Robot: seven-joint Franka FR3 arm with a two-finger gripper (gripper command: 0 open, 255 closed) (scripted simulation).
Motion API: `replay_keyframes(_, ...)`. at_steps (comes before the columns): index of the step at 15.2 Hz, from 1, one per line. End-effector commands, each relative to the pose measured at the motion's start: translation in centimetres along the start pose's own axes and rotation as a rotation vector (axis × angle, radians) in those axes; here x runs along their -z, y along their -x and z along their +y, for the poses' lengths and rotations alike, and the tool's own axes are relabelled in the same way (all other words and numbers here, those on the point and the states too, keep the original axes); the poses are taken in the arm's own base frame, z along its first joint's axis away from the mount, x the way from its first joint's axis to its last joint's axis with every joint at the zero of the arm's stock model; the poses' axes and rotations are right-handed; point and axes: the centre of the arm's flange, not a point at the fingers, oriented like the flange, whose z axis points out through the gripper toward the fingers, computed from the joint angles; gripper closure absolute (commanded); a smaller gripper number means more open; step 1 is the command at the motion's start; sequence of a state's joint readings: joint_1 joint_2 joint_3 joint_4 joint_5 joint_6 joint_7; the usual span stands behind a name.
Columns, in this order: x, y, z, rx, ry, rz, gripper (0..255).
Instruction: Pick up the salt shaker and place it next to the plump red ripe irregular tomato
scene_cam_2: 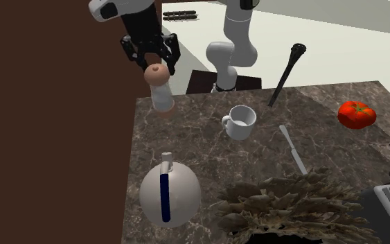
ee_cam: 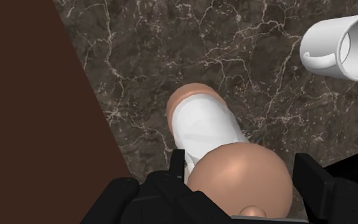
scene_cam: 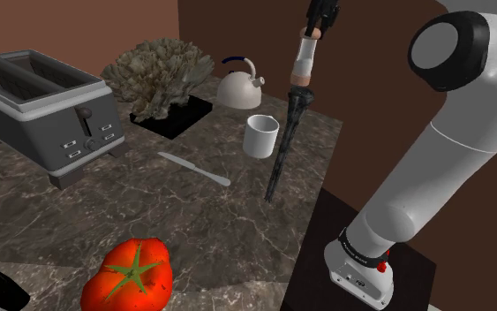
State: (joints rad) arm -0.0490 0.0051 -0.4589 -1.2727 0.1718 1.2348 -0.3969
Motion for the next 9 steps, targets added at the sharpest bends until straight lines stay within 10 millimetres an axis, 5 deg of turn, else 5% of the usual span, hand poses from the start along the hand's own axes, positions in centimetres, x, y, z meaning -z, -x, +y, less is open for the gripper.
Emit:
replay_keyframes(1,0.4,0.1,-1.4,0.001,0.000,0.000,255)
replay_keyframes(9,-1.2,1.5,-11.8,0.001,0.000,0.000,255)
